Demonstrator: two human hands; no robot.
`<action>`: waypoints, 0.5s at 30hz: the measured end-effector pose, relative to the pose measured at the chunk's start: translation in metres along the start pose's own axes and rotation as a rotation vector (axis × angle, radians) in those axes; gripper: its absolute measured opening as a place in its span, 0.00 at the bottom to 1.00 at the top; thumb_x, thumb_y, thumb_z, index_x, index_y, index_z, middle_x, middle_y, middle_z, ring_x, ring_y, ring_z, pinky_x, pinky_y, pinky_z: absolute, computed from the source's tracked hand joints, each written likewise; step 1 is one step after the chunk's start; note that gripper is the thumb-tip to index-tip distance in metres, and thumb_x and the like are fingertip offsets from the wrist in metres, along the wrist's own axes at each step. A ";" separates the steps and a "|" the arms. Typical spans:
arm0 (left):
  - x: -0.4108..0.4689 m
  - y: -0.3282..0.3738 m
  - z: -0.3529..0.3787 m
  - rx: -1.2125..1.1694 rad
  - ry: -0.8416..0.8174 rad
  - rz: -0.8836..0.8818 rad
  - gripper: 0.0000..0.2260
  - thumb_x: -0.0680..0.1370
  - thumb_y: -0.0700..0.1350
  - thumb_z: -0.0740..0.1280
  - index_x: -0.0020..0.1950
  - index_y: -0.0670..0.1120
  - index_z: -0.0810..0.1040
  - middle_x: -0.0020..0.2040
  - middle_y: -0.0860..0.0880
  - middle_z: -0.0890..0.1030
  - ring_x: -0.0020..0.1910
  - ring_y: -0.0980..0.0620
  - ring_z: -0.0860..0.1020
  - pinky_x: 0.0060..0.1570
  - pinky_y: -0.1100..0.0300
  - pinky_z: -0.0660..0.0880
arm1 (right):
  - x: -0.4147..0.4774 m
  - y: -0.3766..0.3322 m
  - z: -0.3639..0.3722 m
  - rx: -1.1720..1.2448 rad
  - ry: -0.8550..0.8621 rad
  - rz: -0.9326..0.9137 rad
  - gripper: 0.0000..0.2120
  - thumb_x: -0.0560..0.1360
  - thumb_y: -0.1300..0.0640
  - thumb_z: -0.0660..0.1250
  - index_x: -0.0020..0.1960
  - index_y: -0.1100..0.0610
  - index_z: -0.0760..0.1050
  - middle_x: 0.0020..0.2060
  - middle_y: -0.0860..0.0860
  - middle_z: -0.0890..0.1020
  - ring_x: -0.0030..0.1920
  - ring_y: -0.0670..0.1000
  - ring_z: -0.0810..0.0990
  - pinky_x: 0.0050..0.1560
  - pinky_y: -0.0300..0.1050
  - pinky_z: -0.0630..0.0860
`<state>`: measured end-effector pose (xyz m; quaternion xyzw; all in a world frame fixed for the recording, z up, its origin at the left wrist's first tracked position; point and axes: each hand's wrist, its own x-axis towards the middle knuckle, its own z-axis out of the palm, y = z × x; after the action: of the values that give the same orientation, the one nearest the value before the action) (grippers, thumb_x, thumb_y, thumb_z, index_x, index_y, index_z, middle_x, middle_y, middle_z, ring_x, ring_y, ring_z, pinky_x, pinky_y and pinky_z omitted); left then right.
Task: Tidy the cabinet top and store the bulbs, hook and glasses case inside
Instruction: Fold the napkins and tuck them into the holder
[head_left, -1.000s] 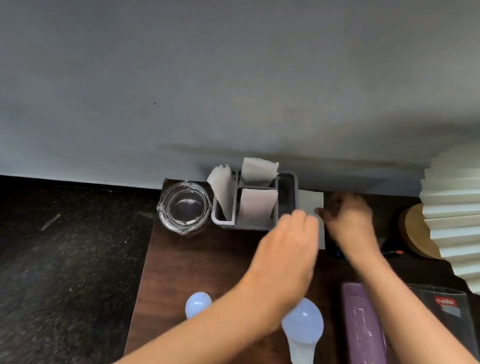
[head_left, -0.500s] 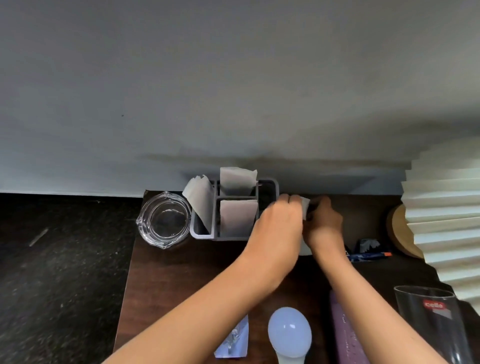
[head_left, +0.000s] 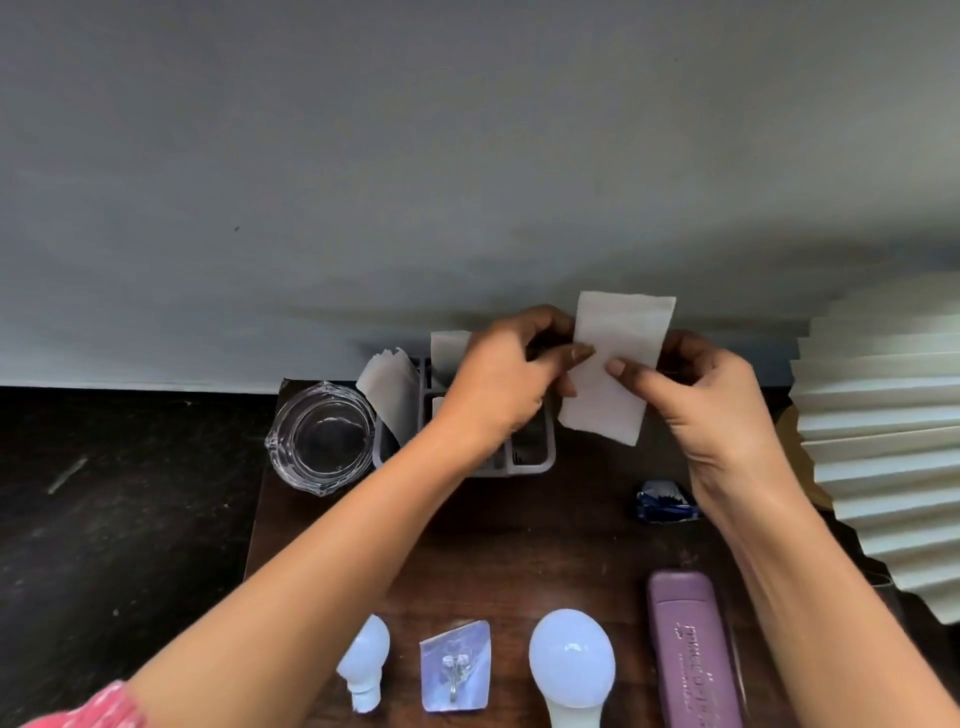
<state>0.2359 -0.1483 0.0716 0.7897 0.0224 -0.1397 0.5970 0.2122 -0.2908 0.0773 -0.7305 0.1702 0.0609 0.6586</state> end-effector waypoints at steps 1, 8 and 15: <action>0.001 0.002 -0.005 -0.028 -0.011 0.012 0.12 0.74 0.35 0.66 0.36 0.50 0.73 0.29 0.48 0.77 0.25 0.59 0.75 0.25 0.72 0.68 | -0.002 -0.004 0.000 -0.030 0.004 -0.025 0.10 0.67 0.61 0.72 0.39 0.46 0.76 0.41 0.46 0.82 0.46 0.49 0.82 0.46 0.48 0.79; 0.006 0.012 -0.026 -0.014 -0.140 0.051 0.08 0.76 0.32 0.62 0.43 0.43 0.74 0.36 0.48 0.77 0.33 0.59 0.77 0.39 0.68 0.74 | -0.025 -0.012 0.014 -0.355 0.048 -0.185 0.05 0.68 0.55 0.71 0.38 0.51 0.75 0.34 0.48 0.82 0.36 0.48 0.81 0.37 0.46 0.79; -0.003 0.006 -0.033 0.267 -0.115 0.126 0.08 0.76 0.30 0.61 0.53 0.35 0.76 0.51 0.38 0.81 0.51 0.46 0.79 0.52 0.62 0.74 | -0.037 0.006 0.040 -0.492 0.069 -0.253 0.08 0.69 0.59 0.70 0.36 0.52 0.70 0.30 0.43 0.76 0.33 0.41 0.75 0.29 0.24 0.66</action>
<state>0.2405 -0.1184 0.0860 0.8525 -0.0803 -0.1488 0.4946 0.1806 -0.2451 0.0780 -0.8856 0.0799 -0.0074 0.4575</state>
